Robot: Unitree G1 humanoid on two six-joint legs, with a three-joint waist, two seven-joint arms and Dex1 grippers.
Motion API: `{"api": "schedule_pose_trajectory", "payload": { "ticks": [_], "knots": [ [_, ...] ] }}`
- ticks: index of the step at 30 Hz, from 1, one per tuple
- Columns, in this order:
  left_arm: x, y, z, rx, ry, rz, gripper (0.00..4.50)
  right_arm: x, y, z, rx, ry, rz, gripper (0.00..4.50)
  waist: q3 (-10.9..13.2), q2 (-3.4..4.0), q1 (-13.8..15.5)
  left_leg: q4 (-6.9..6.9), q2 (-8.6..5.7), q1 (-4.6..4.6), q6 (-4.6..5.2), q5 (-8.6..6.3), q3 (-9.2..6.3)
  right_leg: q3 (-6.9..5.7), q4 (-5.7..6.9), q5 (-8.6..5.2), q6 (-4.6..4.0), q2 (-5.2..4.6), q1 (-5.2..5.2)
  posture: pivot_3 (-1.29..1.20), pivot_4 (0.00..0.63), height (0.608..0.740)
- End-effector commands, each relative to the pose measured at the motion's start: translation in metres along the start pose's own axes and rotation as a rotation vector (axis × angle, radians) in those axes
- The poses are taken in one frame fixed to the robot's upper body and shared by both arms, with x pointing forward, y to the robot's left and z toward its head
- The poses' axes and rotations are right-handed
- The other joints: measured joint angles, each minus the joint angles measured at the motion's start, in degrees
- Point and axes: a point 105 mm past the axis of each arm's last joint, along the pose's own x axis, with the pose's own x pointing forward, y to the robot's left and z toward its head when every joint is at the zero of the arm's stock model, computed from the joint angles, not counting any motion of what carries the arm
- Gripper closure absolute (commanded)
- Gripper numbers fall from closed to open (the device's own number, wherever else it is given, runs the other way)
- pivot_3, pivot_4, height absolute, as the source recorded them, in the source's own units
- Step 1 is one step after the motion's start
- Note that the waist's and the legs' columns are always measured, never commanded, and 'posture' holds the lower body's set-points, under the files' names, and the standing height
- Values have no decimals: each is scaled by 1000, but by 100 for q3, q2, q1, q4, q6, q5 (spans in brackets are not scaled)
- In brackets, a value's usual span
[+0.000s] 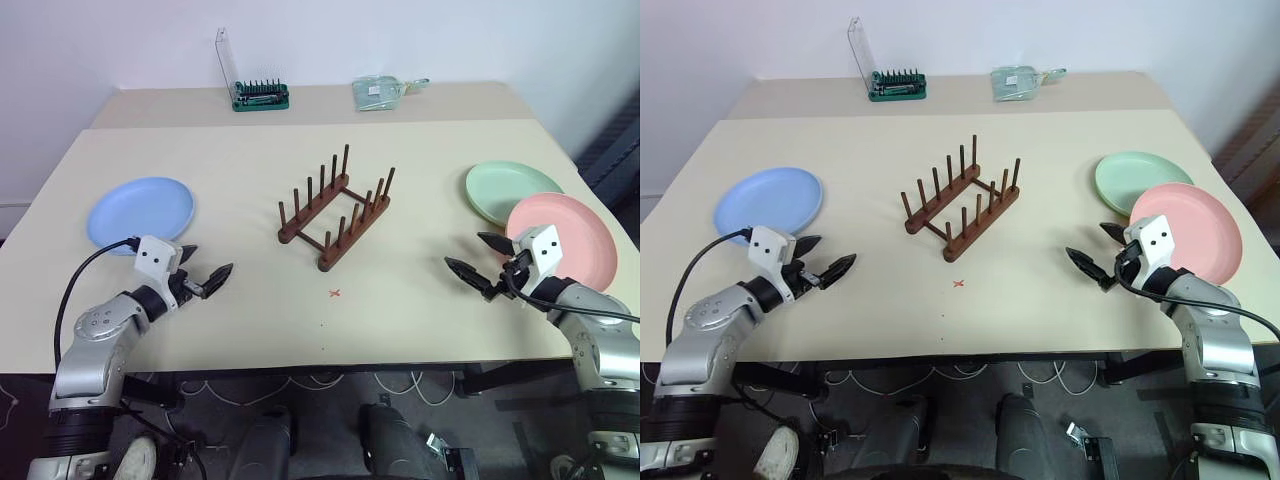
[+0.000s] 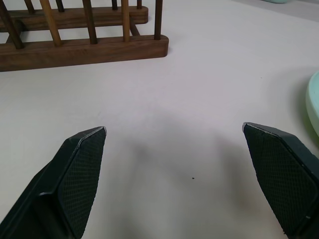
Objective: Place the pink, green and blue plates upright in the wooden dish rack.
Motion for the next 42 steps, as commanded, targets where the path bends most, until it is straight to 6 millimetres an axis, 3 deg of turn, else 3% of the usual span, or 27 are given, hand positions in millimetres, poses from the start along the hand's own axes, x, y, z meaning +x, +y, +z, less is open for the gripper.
{"api": "schedule_pose_trajectory", "payload": {
  "ticks": [1,10,13,16,25,31,35,38,42],
  "knots": [
    [4,-4,10,26,-34,-9,0,1,-5,13,-47,-39,-8,13,0,0,-4,0,0,0,0,0,0,0,0,0,0,0,0,0,150,740],
    [9,-38,15,19,-40,-118,0,1,5,15,-61,-30,22,13,0,0,2,-1,0,0,0,0,0,0,0,0,0,0,0,0,150,740],
    [16,-65,18,-9,-40,-239,0,4,13,19,-61,-47,39,13,0,0,2,-1,0,0,0,0,0,0,0,0,0,0,0,0,150,740],
    [24,-91,9,43,20,-364,0,7,24,21,-42,-67,49,13,0,0,3,0,0,0,0,0,0,0,0,0,0,0,1,0,150,740],
    [61,-118,-16,122,126,-484,0,7,43,34,-30,-97,45,13,-8,13,32,6,-3,-1,0,0,-1,0,-1,-1,0,0,6,0,150,740],
    [87,-150,-7,88,73,-571,0,0,71,33,1,-67,140,13,-16,22,126,11,-9,-1,5,-3,-4,0,-5,-6,9,-5,13,0,150,740],
    [107,-155,-13,90,97,-507,0,3,76,34,6,-74,123,13,-20,24,155,13,-10,0,6,-3,-3,0,-7,-7,11,-5,15,0,150,740],
    [110,-160,-17,71,96,-491,870,4,81,33,5,-71,128,0,-24,23,154,15,-11,1,7,-4,-4,0,-8,-9,15,-7,21,0,150,740],
    [108,-160,-21,71,96,-486,2861,5,85,33,10,-70,133,0,-26,26,149,13,-11,1,8,-5,-4,0,-8,-11,18,-6,20,0,150,740]
  ]
}}
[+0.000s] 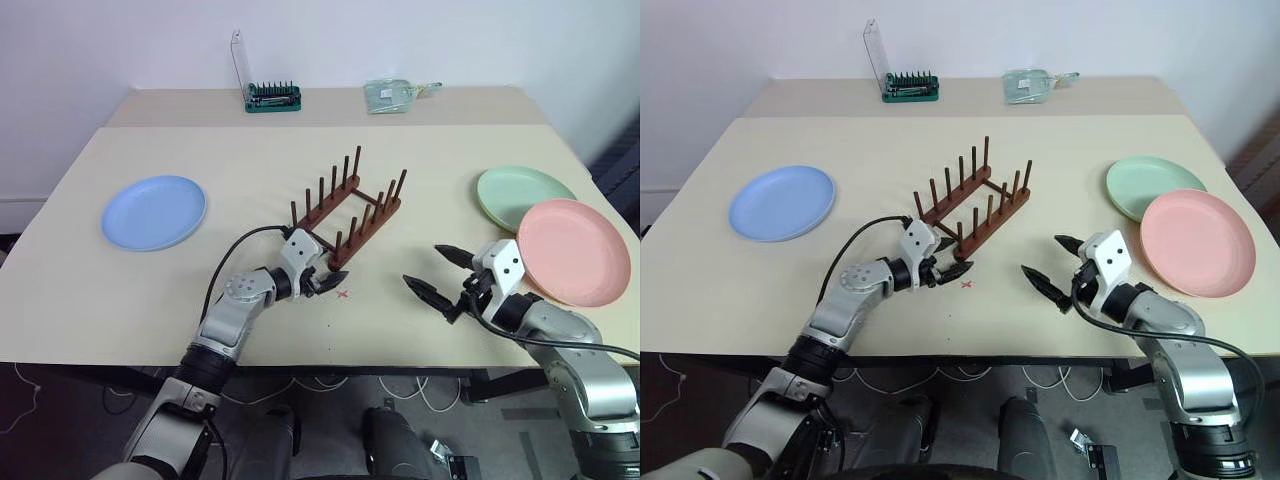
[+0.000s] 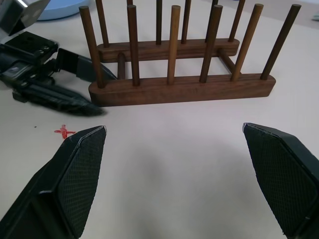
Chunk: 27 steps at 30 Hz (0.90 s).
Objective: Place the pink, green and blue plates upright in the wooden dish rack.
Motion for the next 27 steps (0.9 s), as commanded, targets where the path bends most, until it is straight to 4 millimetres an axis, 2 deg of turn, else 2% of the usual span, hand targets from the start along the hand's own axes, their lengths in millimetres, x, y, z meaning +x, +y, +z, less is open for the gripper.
{"api": "schedule_pose_trajectory", "payload": {
  "ticks": [1,2,6,8,12,14,19,23,26,27],
  "knots": [
    [0,-11,-24,-40,67,-20,3374,2,7,9,-17,-27,16,0,-3,1,3,0,0,0,1,0,0,0,0,0,0,0,0,0,150,740],
    [0,-11,-24,-36,67,-18,3695,2,7,8,-16,-24,19,0,-5,3,1,0,0,1,0,0,-2,-1,0,0,0,0,0,0,150,740],
    [0,-11,-24,-3,67,-21,3732,4,13,-2,-22,20,46,0,-9,6,-4,0,0,1,1,0,-1,-1,0,0,0,0,1,0,150,740],
    [1,-12,-20,77,66,-59,3732,2,22,-12,-26,74,87,0,-13,8,4,0,0,2,1,0,-1,-1,0,-1,0,0,1,0,150,740],
    [-1,-19,1,189,9,-334,3732,-2,29,-21,-25,117,113,0,-13,8,-5,0,0,1,1,-1,1,-2,0,-1,1,0,1,0,150,740],
    [-1,-17,2,212,20,-415,3732,-2,27,-20,-29,112,94,0,-13,8,-9,1,-1,-1,1,-1,2,-2,-1,-1,0,1,-1,0,150,740],
    [4,-11,1,248,40,-474,3732,-2,25,-20,-36,109,69,0,-11,5,-13,-1,0,-3,3,-2,0,-3,-2,-2,2,1,-3,0,150,740],
    [7,6,-4,225,80,-415,1805,-9,26,-20,-38,117,42,0,-10,3,-5,1,0,-3,5,-3,-2,-4,-1,-4,5,1,-2,0,150,740],
    [-1,17,-12,229,116,-366,343,-14,18,-22,-54,138,2,0,-10,2,-47,1,0,-2,10,-5,-1,-3,-2,-5,7,1,-1,0,150,740],
    [-7,20,-16,219,135,-352,343,-17,14,-21,-62,142,-13,0,-10,3,-63,0,1,-1,10,-6,-2,-3,0,-4,7,1,-2,0,150,740]
  ]
}}
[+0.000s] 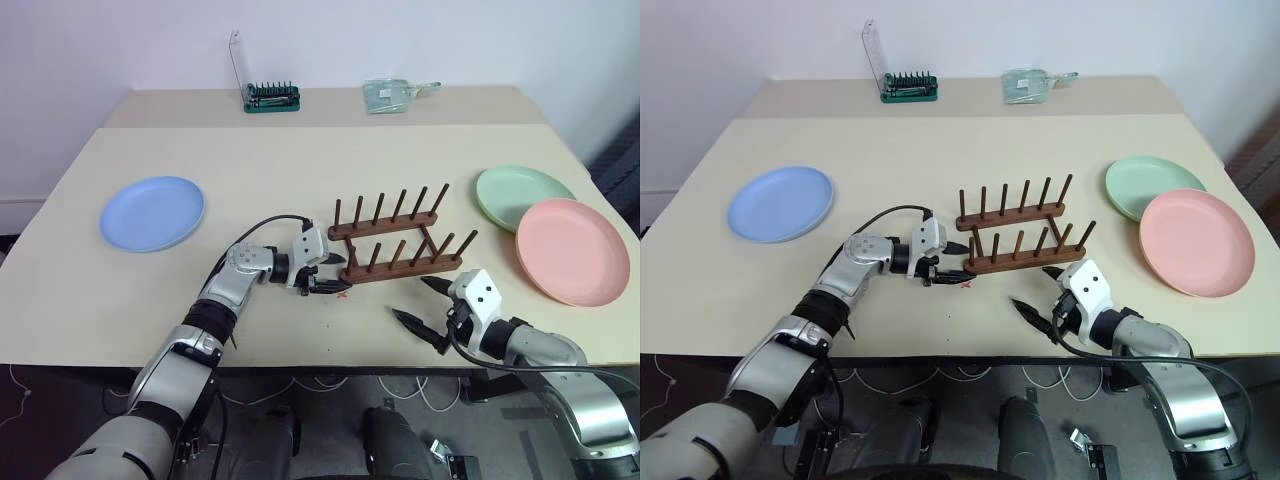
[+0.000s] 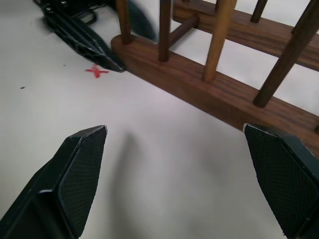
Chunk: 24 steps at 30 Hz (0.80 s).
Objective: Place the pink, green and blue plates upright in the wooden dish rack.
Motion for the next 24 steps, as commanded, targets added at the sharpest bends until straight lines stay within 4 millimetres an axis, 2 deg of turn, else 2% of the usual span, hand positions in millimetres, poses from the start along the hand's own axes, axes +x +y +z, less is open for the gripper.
{"api": "schedule_pose_trajectory", "payload": {
  "ticks": [1,2,3,6,10,11,13,17,22,24],
  "knots": [
    [-21,-2,-26,-76,94,31,310,-11,-16,11,-47,-19,-64,255,-1,1,-53,-1,1,2,0,0,0,0,2,0,0,0,0,0,150,740],
    [-27,-4,-27,-100,83,32,300,-13,-20,10,-38,-14,-78,532,-2,2,-95,-3,2,5,0,0,0,0,5,0,0,1,0,0,150,740],
    [-33,-9,-25,-124,67,16,835,-15,-24,9,-30,-4,-86,883,-4,5,-140,-4,3,5,0,0,-2,0,7,0,0,2,0,0,150,740],
    [-43,-29,-19,-162,43,-45,2152,-19,-32,-1,-45,51,-103,2362,-8,10,-201,-10,11,16,1,0,-1,1,13,0,-2,9,-1,0,150,740],
    [-39,-58,-8,-169,33,-129,4228,-20,-40,-6,-63,85,-119,4463,-10,15,-125,-8,8,16,1,0,0,3,13,-1,-3,5,3,0,150,740],
    [-31,-65,-7,-153,53,-136,4453,-20,-42,-9,-72,109,-126,4500,-10,15,-100,-6,6,13,1,0,1,3,10,-1,-3,3,3,0,150,740],
    [-15,-76,-1,-126,45,-149,4453,-16,-50,-16,-107,162,-158,4500,-10,14,-47,-1,3,7,1,-1,0,3,5,-1,-3,0,6,0,150,740],
    [6,-63,-12,-160,115,-33,4453,0,-65,-23,-165,225,-212,4500,-14,13,21,4,-3,7,1,-1,2,3,-1,0,-3,-3,10,0,150,740],
    [15,-46,-10,-153,109,83,4453,17,-76,-22,-193,236,-255,4500,-36,10,30,5,-1,12,1,0,2,3,0,0,-2,-3,15,0,150,740],
    [15,-33,-13,-160,118,163,4453,24,-77,-19,-214,223,-258,4500,-49,3,27,7,-2,13,1,0,2,3,0,0,-2,-3,17,0,150,740]
  ]
}}
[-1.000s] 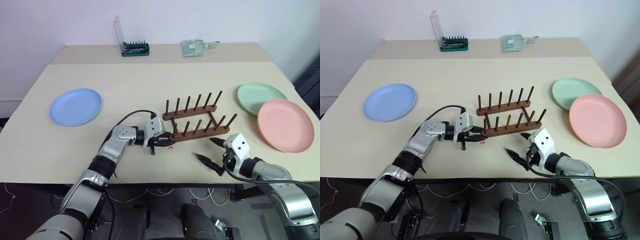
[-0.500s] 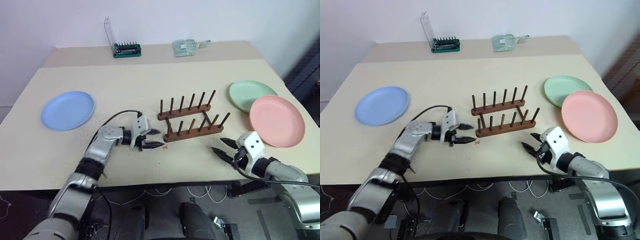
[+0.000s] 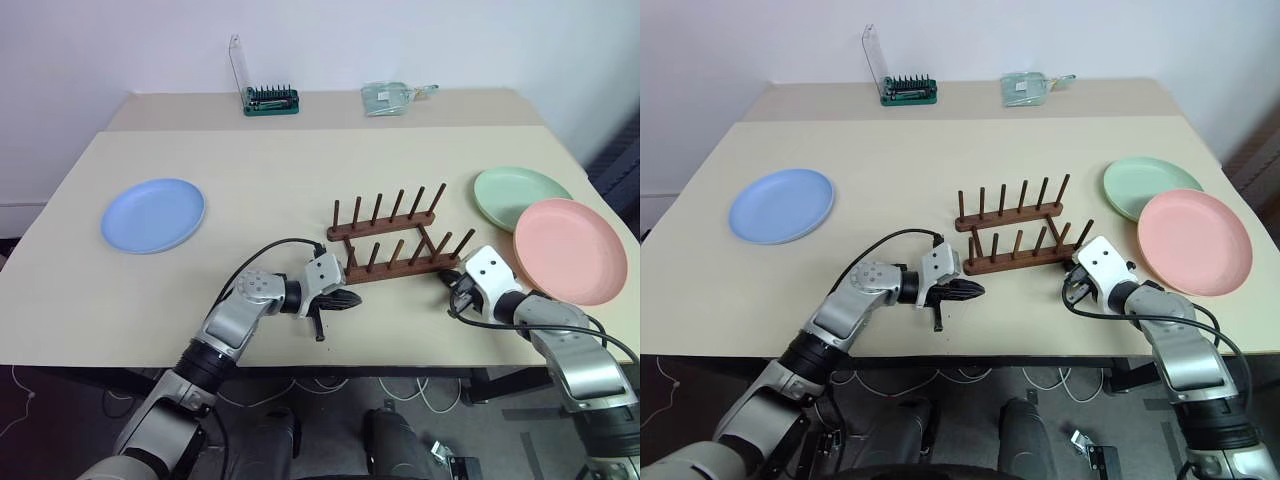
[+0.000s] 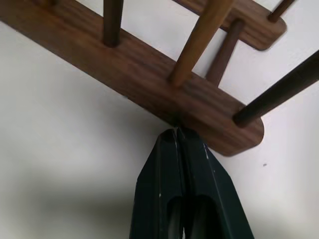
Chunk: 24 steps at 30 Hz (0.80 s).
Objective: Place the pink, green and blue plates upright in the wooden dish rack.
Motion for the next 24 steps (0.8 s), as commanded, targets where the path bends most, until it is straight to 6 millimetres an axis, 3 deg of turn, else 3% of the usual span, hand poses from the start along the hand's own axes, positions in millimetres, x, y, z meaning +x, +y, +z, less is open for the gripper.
{"api": "schedule_pose_trajectory", "payload": {
  "ticks": [1,10,18,22,24],
  "knots": [
    [-5,28,-21,-29,81,186,4453,10,-2,-1,-24,7,-27,4500,-9,-9,-7,-1,0,5,0,0,0,0,0,0,0,0,4,0,150,740],
    [-10,60,-27,-26,101,361,4453,20,-10,10,-38,-43,-54,4500,-9,-10,-131,-17,2,69,2,-2,-2,-1,-3,-19,26,1,60,0,150,740],
    [-8,54,-28,-7,91,325,4453,14,-16,10,-63,-46,-76,4500,-10,-9,-134,-20,2,71,2,-2,-2,0,-1,-17,24,2,59,0,150,740],
    [-9,39,-11,27,-6,236,4453,-9,-19,11,-15,-55,-22,4500,-9,-8,-123,-23,2,68,4,-3,-2,0,-2,-17,23,1,58,0,150,740],
    [-12,30,-1,38,-65,183,4500,-25,-23,15,12,-68,-13,3694,-8,-8,-119,-24,1,63,11,-9,-2,0,-4,-15,19,0,54,0,150,740]
  ]
}}
